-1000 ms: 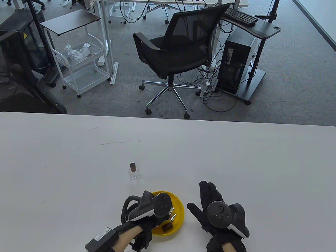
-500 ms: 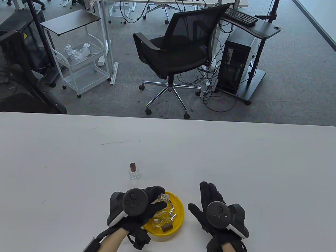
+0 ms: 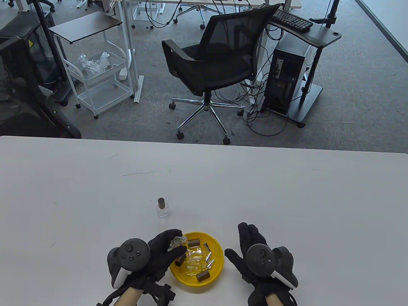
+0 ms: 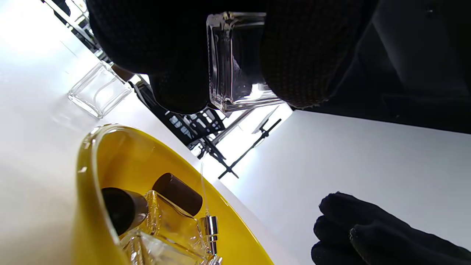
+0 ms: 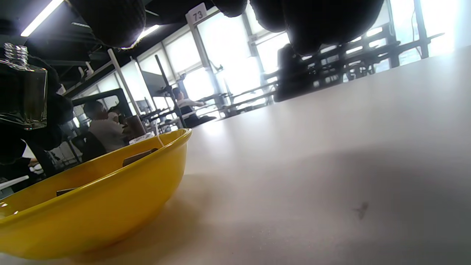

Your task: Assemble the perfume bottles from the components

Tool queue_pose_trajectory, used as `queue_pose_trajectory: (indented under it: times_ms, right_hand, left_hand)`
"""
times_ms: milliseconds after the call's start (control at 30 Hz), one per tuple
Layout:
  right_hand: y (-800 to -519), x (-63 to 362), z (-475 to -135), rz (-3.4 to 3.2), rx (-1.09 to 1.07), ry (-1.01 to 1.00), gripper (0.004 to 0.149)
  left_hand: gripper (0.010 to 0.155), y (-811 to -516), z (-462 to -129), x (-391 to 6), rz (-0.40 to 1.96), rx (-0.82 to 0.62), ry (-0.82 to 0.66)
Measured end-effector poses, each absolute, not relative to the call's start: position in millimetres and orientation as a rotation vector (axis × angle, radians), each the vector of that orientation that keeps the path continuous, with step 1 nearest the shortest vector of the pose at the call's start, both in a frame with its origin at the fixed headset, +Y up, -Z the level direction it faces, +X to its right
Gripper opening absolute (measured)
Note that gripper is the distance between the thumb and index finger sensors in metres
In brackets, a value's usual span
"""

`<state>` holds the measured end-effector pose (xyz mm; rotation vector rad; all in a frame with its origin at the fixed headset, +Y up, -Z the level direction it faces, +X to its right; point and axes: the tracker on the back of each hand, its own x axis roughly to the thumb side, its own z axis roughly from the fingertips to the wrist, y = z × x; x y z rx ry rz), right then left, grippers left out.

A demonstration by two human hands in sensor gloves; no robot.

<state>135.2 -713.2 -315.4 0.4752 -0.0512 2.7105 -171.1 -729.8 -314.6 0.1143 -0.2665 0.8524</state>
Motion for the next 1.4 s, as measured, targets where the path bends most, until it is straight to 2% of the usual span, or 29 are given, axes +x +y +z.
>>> queue_pose_trajectory:
  times_ms: [367,600,800,1000,1400]
  right_hand:
    - [-708.0,101.3,-322.3,2.716,0.525,-0.091,0.068]
    - [-711.0,74.7,-346.3,2.801,0.506,0.006,0.065]
    - [-721.6,54.1,-365.1,2.874,0.509,0.193,0.067]
    - [-738.0,44.5,-372.8,2.931,0.502,0.297,0.068]
    - [-749.2,41.8,-373.5,2.956,0.541,0.291,0.064]
  left_hand:
    - [0.053,-725.5,-311.4,-186.4,0.914,0.140,-0.241]
    - [0.052,-721.9,-311.2,-192.6,0.918,0.161,-0.233]
    - [0.053,-721.2,-311.5,-194.6,0.922,0.159,-0.229]
    - [0.053,-721.7,-311.3,-195.2,0.923,0.155,-0.232]
    - [0.053,-724.2,-311.3,-191.1,0.890,0.136,-0.246]
